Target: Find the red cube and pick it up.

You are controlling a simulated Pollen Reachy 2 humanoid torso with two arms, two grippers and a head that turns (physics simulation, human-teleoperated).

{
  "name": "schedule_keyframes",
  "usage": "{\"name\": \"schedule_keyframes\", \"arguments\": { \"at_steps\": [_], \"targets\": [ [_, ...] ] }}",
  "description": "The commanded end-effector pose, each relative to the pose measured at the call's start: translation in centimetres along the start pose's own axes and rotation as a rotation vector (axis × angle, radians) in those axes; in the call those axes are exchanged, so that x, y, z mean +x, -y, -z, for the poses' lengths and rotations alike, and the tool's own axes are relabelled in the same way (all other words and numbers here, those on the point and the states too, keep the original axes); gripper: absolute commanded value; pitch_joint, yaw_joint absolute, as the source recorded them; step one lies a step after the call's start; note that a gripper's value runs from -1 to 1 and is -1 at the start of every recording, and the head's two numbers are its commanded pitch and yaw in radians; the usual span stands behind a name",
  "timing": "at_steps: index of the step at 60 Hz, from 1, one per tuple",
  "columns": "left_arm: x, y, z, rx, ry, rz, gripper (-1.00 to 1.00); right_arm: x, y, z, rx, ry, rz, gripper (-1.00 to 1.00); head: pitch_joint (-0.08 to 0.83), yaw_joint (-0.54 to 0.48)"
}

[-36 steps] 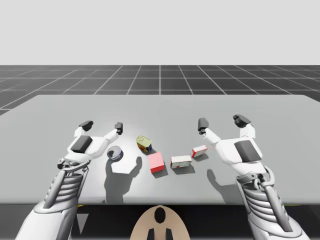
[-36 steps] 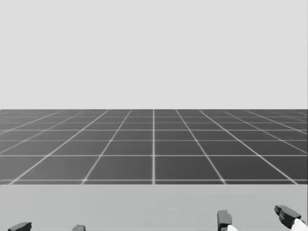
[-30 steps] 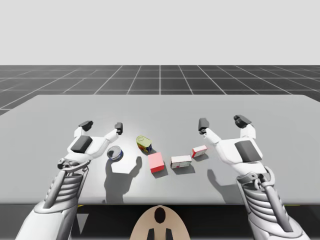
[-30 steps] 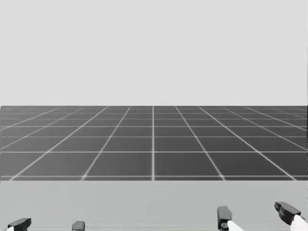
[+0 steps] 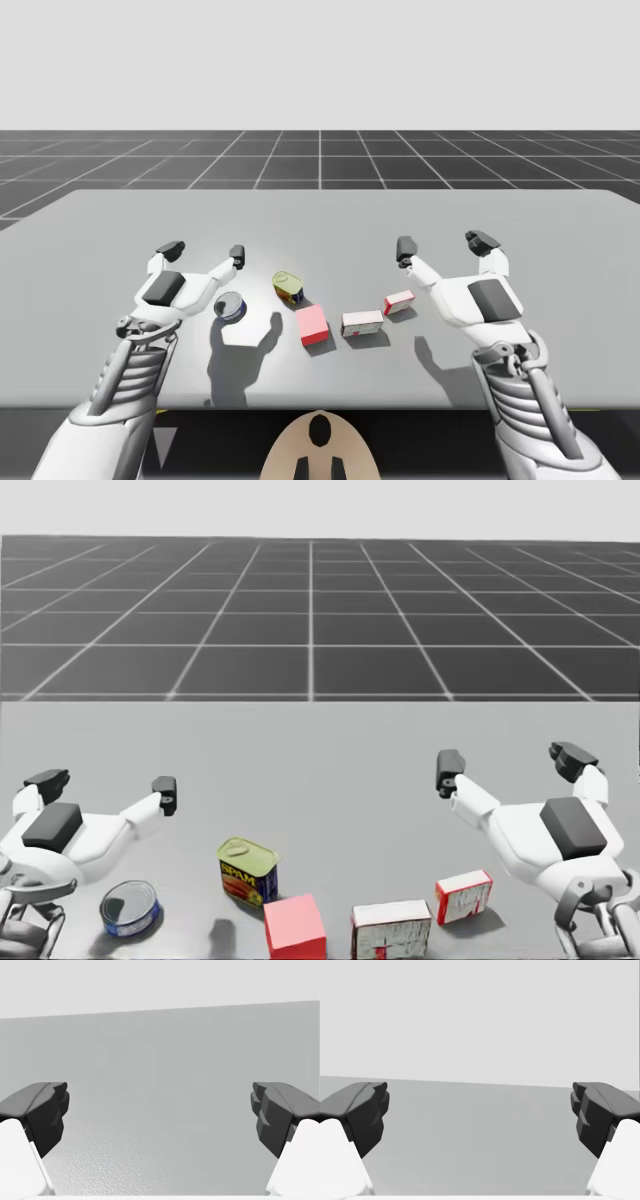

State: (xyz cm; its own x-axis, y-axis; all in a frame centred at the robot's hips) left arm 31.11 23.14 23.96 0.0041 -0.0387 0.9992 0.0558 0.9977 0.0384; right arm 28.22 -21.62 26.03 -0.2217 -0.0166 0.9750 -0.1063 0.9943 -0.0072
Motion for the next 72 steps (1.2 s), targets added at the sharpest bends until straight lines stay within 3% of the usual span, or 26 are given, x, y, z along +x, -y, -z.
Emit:
{"name": "schedule_keyframes", "arguments": {
  "at_steps": [1, 27, 42, 54, 61, 69, 72],
  "targets": [
    [0.0, 0.0, 0.0, -0.003, -0.001, 0.004, -1.00, -0.1, -0.1, 0.1, -0.002, -0.004, 0.009, -1.00, 0.425, -0.02],
    [-0.1, 0.2, 0.0, -0.010, 0.001, 0.015, -1.00, -0.1, -0.2, 0.0, 0.008, -0.009, -0.008, -1.00, 0.669, 0.02],
    [-0.1, 0.3, 0.0, -0.014, -0.001, 0.019, -1.00, -0.1, -0.3, 0.0, 0.015, -0.010, -0.008, -1.00, 0.739, 0.04],
    [-0.1, 0.3, 0.0, -0.028, 0.001, 0.022, -1.00, -0.1, -0.3, 0.0, 0.017, -0.011, -0.008, -1.00, 0.740, 0.05],
    [0.0, 0.0, -0.3, -0.138, -0.005, 0.035, -1.00, -0.1, -0.3, 0.0, 0.016, -0.014, -0.008, -1.00, 0.729, 0.05],
    [0.6, 0.0, -1.2, -0.288, -0.044, -0.016, -1.00, -0.1, -0.2, 0.0, 0.008, -0.016, -0.004, -1.00, 0.719, 0.04],
    [1.0, 0.1, -2.0, -0.376, -0.062, -0.015, -1.00, -0.1, -0.2, 0.0, 0.008, -0.017, -0.002, -1.00, 0.721, 0.04]
  ]
}}
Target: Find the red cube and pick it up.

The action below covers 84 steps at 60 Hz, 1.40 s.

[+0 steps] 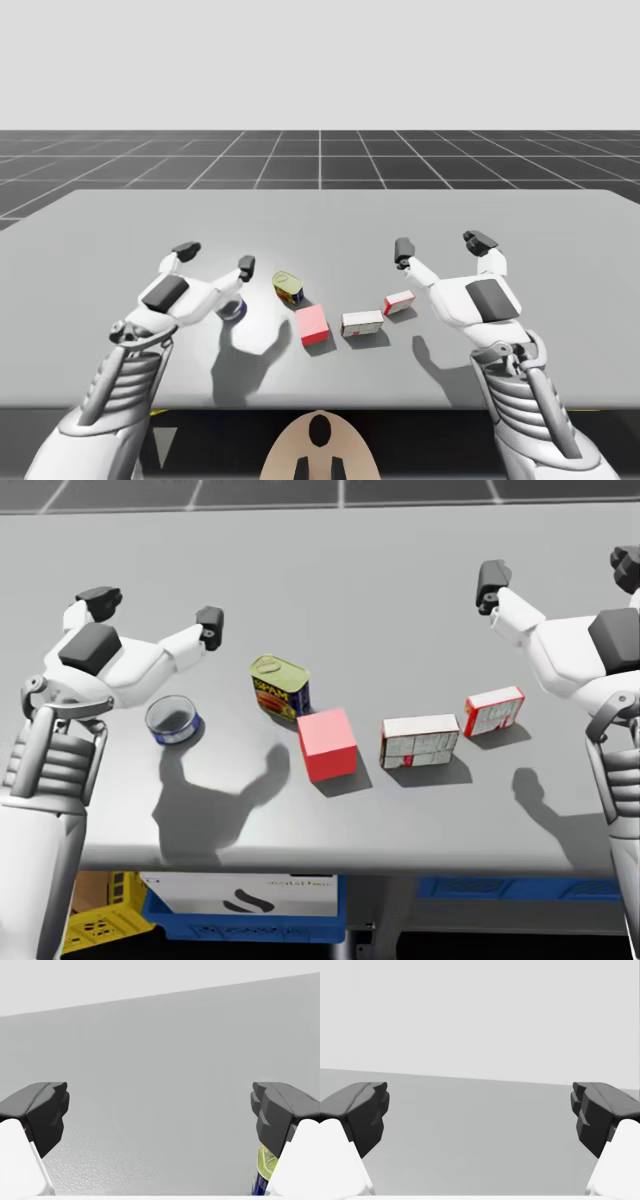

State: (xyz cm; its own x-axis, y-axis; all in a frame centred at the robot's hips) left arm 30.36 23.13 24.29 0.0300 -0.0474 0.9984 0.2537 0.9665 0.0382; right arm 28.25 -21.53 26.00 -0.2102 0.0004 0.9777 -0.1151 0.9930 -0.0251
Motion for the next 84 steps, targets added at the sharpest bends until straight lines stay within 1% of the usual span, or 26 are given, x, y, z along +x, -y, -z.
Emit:
{"name": "schedule_keyframes", "arguments": {
  "at_steps": [1, 3, 5, 6, 9, 14, 17, 21, 23, 27, 29, 33, 40, 50, 58, 60, 63, 65, 76, 83, 84],
  "targets": [
    [0.7, 0.4, -1.4, -0.201, -0.038, -0.015, -1.00, -0.1, -0.1, 0.0, -0.004, -0.003, 0.014, -1.00, 0.721, 0.04],
    [0.8, 0.6, -2.1, -0.283, -0.058, -0.004, -1.00, -0.1, -0.1, 0.0, -0.004, -0.003, 0.014, -1.00, 0.721, 0.04],
    [0.7, 0.8, -2.5, -0.321, -0.073, 0.010, -1.00, -0.1, 0.0, 0.1, -0.004, -0.003, 0.015, -1.00, 0.721, 0.05],
    [0.7, 0.9, -2.9, -0.364, -0.089, 0.023, -1.00, -0.1, 0.0, 0.1, -0.004, -0.003, 0.015, -1.00, 0.721, 0.05],
    [0.4, 0.9, -3.6, -0.456, -0.120, 0.044, -1.00, -0.1, 0.0, 0.1, -0.005, -0.003, 0.015, -1.00, 0.721, 0.05],
    [-0.4, 1.1, -4.6, -0.580, -0.169, 0.049, -1.00, -0.1, 0.1, 0.1, -0.005, -0.004, 0.015, -1.00, 0.721, 0.05],
    [-0.9, 1.3, -5.0, -0.627, -0.188, 0.060, -1.00, -0.1, 0.1, 0.2, -0.006, -0.004, 0.014, -1.00, 0.720, 0.05],
    [-2.2, 1.6, -5.4, -0.684, -0.222, 0.096, -1.00, -0.2, 0.1, 0.2, -0.006, -0.005, 0.014, -1.00, 0.720, 0.06],
    [-2.6, 1.6, -5.4, -0.709, -0.240, 0.091, -1.00, -0.2, 0.1, 0.2, -0.006, -0.004, 0.014, -1.00, 0.720, 0.06],
    [-3.4, 1.9, -5.3, -0.743, -0.260, 0.092, -1.00, -0.2, 0.1, 0.2, -0.006, -0.005, 0.013, -1.00, 0.720, 0.06],
    [-4.1, 2.3, -5.2, -0.776, -0.273, 0.093, -1.00, -0.2, 0.1, 0.2, -0.006, -0.004, 0.013, -1.00, 0.720, 0.06],
    [-5.0, 2.9, -4.8, -0.803, -0.274, 0.101, -1.00, -0.2, 0.1, 0.2, -0.006, -0.004, 0.012, -1.00, 0.720, 0.06],
    [-6.3, 3.8, -3.6, -0.851, -0.265, 0.068, -1.00, -0.2, 0.2, 0.2, -0.005, -0.003, 0.013, -1.00, 0.719, 0.06],
    [-6.9, 5.3, -1.8, -0.867, -0.271, 0.055, -1.00, -0.3, 0.2, 0.3, 0.000, -0.001, 0.010, -1.00, 0.721, 0.06],
    [-7.5, 6.5, -0.2, -0.863, -0.292, 0.062, -1.00, -0.2, 0.2, 0.2, 0.000, 0.002, 0.009, -1.00, 0.723, 0.06],
    [-7.6, 6.7, 0.2, -0.862, -0.298, 0.056, -1.00, -0.2, 0.2, 0.2, 0.000, 0.003, 0.008, -1.00, 0.723, 0.06],
    [-7.8, 7.0, 0.7, -0.854, -0.299, 0.061, -1.00, -0.2, 0.2, 0.2, 0.000, 0.004, 0.008, -1.00, 0.724, 0.06],
    [-7.9, 7.3, 1.3, -0.848, -0.307, 0.054, -1.00, -0.2, 0.2, 0.2, 0.000, 0.004, 0.008, -1.00, 0.725, 0.06],
    [-8.3, 8.2, 2.7, -0.834, -0.314, 0.071, -1.00, -0.2, 0.3, 0.1, 0.004, 0.011, 0.008, -1.00, 0.728, 0.05],
    [-8.4, 8.8, 3.3, -0.837, -0.317, 0.073, -1.00, -0.2, 0.3, 0.1, 0.006, 0.013, 0.009, -1.00, 0.729, 0.05],
    [-8.5, 9.0, 3.5, -0.836, -0.318, 0.079, -1.00, -0.2, 0.3, 0.1, 0.006, 0.014, 0.009, -1.00, 0.729, 0.05]
  ]
}}
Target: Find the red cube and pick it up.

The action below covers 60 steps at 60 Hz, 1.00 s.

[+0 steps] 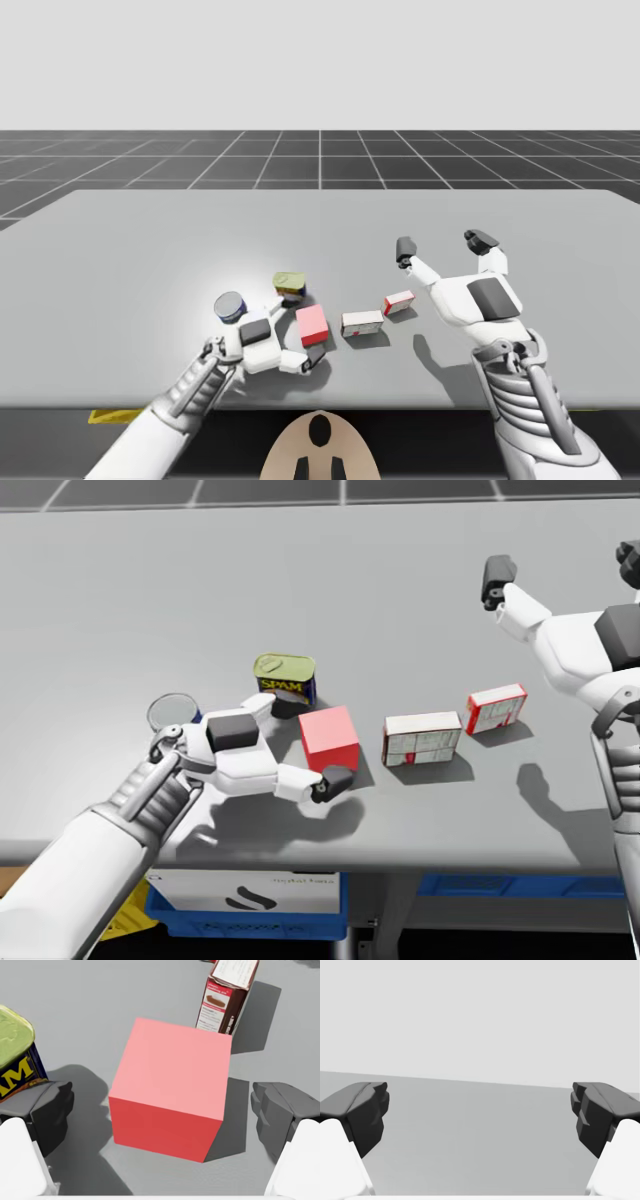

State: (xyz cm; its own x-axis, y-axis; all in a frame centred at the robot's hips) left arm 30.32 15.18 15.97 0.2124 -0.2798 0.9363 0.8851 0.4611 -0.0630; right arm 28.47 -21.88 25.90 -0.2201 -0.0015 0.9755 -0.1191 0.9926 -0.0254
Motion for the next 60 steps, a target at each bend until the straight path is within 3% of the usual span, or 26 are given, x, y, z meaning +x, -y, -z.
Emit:
{"name": "schedule_keyframes", "arguments": {
  "at_steps": [1, 15, 16, 17, 19, 20, 32, 49, 52, 60],
  "targets": [
    [-0.1, -0.2, 1.7, 0.004, -0.016, 0.002, -1.00, 0.0, -0.1, -0.1, 0.002, 0.004, 0.008, -1.00, 0.729, 0.04],
    [-0.4, 0.0, 2.4, -0.004, -0.029, 0.021, -1.00, 0.1, 0.0, -0.2, 0.003, 0.008, 0.009, -1.00, 0.722, 0.04],
    [-0.4, 0.0, 2.4, 0.000, -0.027, 0.028, -0.90, 0.1, 0.0, -0.2, 0.003, 0.008, 0.009, -1.00, 0.721, 0.04],
    [-0.5, 0.1, 2.3, 0.000, -0.022, 0.031, -0.18, 0.1, 0.0, -0.2, 0.003, 0.008, 0.009, -1.00, 0.718, 0.03],
    [-0.6, 0.1, 2.2, 0.002, -0.021, 0.040, 0.91, 0.1, 0.0, -0.2, 0.003, 0.007, 0.009, -1.00, 0.716, 0.03],
    [-0.6, 0.1, 2.2, 0.004, -0.019, 0.046, 0.97, 0.1, 0.0, -0.2, 0.003, 0.007, 0.009, -1.00, 0.714, 0.03],
    [-0.6, 0.0, 1.9, 0.010, -0.014, 0.053, 1.00, 0.1, -0.1, -0.2, 0.003, 0.007, 0.010, -1.00, 0.678, 0.04],
    [-0.6, -0.2, 1.7, 0.014, -0.012, 0.058, 0.99, 0.0, -0.1, -0.1, 0.000, 0.009, 0.012, -1.00, 0.411, 0.01],
    [-0.5, -0.1, 1.7, 0.016, -0.012, 0.061, 1.00, -0.2, -0.1, -0.2, -0.003, 0.023, -0.006, -1.00, 0.364, 0.01],
    [0.1, 0.0, 1.3, 0.018, 0.004, 0.074, 1.00, -0.3, 0.2, -0.1, -0.002, 0.003, 0.002, -1.00, 0.320, 0.01]
  ]
}}
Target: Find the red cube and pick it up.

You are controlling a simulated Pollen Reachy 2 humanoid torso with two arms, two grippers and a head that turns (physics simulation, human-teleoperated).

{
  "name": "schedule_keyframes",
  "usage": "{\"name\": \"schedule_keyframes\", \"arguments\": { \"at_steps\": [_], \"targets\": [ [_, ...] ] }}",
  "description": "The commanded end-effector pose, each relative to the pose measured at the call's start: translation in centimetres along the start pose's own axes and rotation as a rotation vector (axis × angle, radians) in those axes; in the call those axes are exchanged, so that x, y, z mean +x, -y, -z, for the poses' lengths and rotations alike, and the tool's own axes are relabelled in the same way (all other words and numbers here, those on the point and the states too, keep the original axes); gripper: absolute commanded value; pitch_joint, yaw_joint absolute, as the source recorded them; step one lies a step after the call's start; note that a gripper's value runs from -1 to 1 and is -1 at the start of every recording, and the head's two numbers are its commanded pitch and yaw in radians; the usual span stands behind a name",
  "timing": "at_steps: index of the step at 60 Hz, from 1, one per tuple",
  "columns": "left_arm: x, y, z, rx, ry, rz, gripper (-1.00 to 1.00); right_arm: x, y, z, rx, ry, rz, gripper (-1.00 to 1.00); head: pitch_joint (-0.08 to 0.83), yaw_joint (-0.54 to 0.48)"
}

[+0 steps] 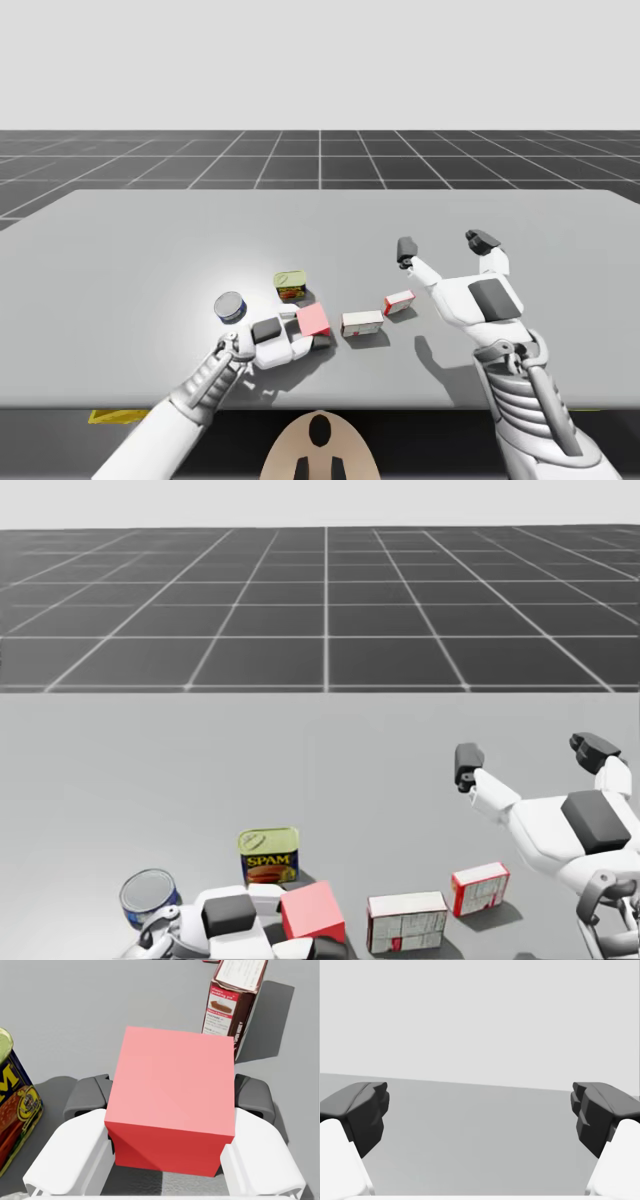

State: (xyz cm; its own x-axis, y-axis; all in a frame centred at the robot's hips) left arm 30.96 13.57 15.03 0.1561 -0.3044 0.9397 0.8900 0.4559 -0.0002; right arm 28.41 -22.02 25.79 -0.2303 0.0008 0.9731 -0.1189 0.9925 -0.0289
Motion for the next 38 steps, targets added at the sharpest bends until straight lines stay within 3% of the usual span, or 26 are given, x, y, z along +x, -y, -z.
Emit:
{"name": "schedule_keyframes", "arguments": {
  "at_steps": [1, 14, 22, 32, 33, 38],
  "targets": [
    [0.6, -0.2, -0.7, 0.004, 0.003, 0.013, 0.99, -0.3, 0.0, 0.0, -0.003, -0.008, 0.007, -1.00, 0.319, 0.01],
    [5.4, -0.5, -3.1, 0.072, 0.046, 0.085, 1.00, -0.3, 0.1, 0.0, 0.011, -0.019, 0.016, -1.00, 0.314, 0.02],
    [9.5, -1.0, -4.8, 0.132, 0.124, 0.133, 1.00, -0.3, 0.1, 0.0, 0.010, -0.014, 0.009, -1.00, 0.308, 0.03],
    [16.0, -0.7, -6.8, 0.212, 0.230, 0.227, 1.00, -0.4, 0.2, 0.0, 0.008, -0.002, -0.009, -1.00, 0.297, 0.03],
    [17.5, -0.4, -7.2, 0.225, 0.251, 0.260, 1.00, -0.3, 0.1, 0.0, 0.009, 0.000, -0.011, -1.00, 0.294, 0.03],
    [20.9, 0.3, -8.1, 0.252, 0.301, 0.314, 1.00, -0.3, 0.1, 0.0, 0.011, 0.001, -0.012, -1.00, 0.292, 0.03]
  ]
}}
